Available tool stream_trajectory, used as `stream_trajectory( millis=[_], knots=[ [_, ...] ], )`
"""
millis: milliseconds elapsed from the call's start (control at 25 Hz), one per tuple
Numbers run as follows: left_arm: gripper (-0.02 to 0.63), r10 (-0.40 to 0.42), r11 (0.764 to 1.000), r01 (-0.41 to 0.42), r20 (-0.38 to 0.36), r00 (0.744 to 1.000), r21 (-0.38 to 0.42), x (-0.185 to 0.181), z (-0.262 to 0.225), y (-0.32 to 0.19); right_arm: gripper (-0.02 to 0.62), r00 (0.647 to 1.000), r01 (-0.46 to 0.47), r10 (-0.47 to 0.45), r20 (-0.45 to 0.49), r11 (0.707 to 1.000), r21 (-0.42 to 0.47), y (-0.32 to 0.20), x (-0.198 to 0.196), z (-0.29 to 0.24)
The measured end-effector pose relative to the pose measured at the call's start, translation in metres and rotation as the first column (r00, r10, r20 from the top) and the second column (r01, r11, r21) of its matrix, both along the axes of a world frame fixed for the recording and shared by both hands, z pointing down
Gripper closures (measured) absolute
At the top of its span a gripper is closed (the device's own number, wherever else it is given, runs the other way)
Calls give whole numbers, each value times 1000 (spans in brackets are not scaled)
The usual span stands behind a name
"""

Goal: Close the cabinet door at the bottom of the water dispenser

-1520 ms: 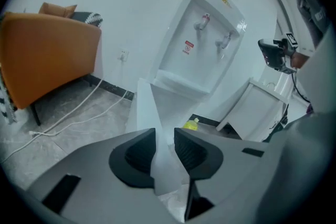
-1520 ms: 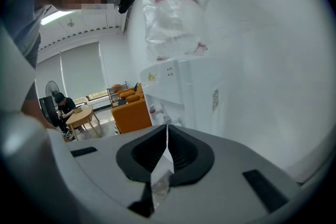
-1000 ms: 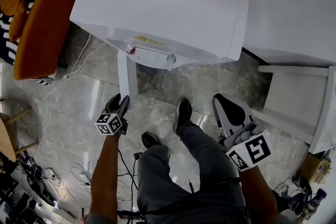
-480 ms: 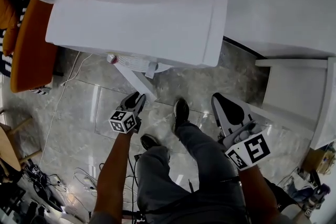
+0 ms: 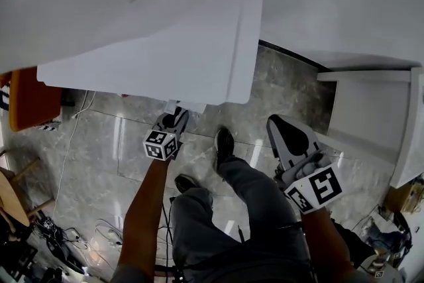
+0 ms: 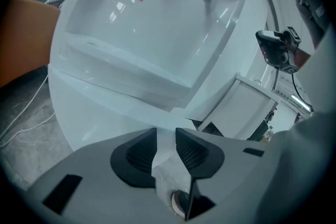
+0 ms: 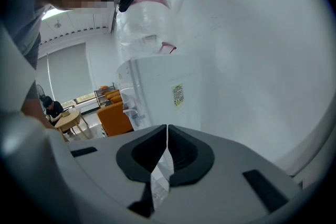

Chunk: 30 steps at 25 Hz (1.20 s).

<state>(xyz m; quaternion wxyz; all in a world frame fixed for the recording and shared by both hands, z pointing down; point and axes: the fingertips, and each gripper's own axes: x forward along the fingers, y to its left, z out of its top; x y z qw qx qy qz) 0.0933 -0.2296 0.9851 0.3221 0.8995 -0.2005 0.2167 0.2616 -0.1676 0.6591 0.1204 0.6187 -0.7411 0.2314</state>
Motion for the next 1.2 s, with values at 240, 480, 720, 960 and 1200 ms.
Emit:
stream_trajectory(
  millis=[240,480,720,960,1200],
  knots=[
    [481,62,996,-63,16,998,66,29,0,-15,564,1000,-9,9,-11,1000,4,-7,11,3],
    [478,87,990,-90,35,996,109,45,-4,-26,564,1000,-4,4,-13,1000,13,-14,10,1],
    [469,110,990,-114,56,992,80,47,-12,-16,565,1000,4,-4,-4,1000,18,-17,7,-9],
    [468,109,992,-114,77,991,55,12,-51,1,565,999,28,-29,22,999,36,-32,-9,-43],
    [477,21,991,-28,51,998,134,-38,-155,-5,565,997,61,-65,36,994,87,-54,-28,-111]
  ],
)
